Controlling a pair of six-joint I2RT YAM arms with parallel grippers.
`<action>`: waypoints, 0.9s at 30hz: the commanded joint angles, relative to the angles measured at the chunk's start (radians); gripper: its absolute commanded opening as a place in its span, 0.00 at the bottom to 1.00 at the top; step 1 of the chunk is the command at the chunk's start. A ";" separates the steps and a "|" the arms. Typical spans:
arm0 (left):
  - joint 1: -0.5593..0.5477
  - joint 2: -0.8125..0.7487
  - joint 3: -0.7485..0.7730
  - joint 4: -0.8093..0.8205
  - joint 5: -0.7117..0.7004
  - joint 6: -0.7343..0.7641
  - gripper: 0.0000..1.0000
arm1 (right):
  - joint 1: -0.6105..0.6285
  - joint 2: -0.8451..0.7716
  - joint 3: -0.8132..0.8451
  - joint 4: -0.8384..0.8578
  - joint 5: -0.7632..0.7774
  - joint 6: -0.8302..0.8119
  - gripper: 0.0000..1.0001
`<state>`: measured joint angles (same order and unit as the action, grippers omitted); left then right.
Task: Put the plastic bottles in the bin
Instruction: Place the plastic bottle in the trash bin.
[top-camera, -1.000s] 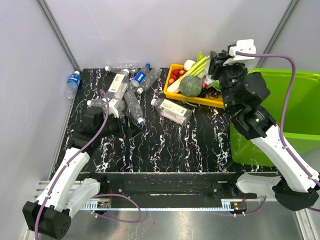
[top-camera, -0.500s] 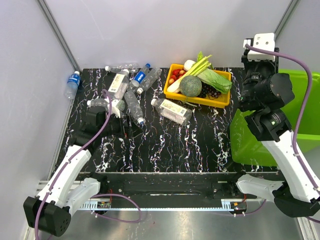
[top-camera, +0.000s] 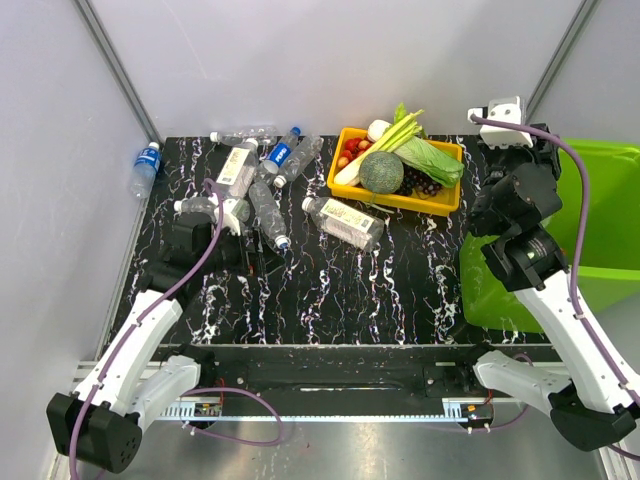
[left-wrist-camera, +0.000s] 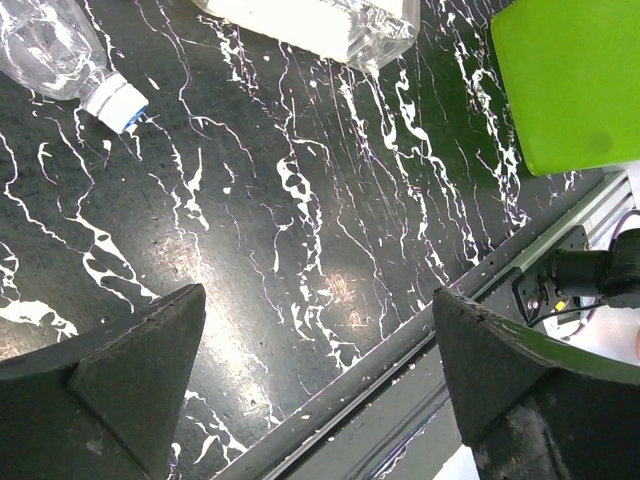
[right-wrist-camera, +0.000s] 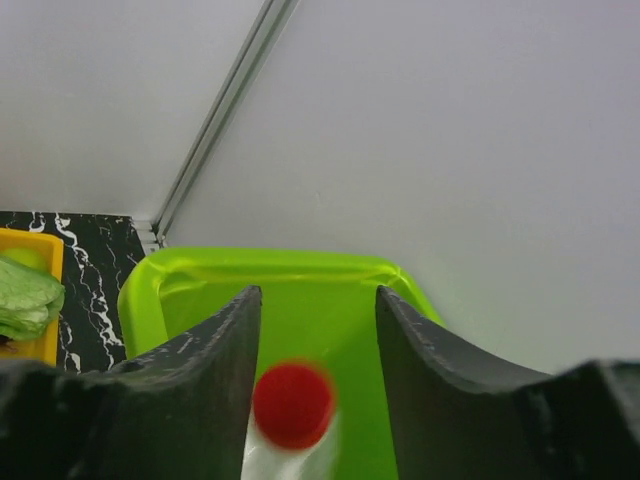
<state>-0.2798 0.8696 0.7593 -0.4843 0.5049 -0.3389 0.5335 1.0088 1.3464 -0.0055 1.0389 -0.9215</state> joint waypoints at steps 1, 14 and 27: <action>-0.004 -0.012 0.038 0.010 -0.045 0.014 0.99 | -0.009 -0.029 0.033 -0.034 0.020 0.035 0.58; -0.002 -0.092 0.086 -0.112 -0.242 0.047 0.99 | -0.007 0.039 0.284 -0.511 -0.348 0.565 0.70; -0.004 -0.205 0.032 -0.100 -0.342 0.009 0.99 | 0.051 0.163 0.283 -0.472 -0.862 0.857 0.74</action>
<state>-0.2806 0.6689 0.7959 -0.6014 0.2077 -0.3145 0.5468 1.1507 1.6482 -0.5209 0.3634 -0.1848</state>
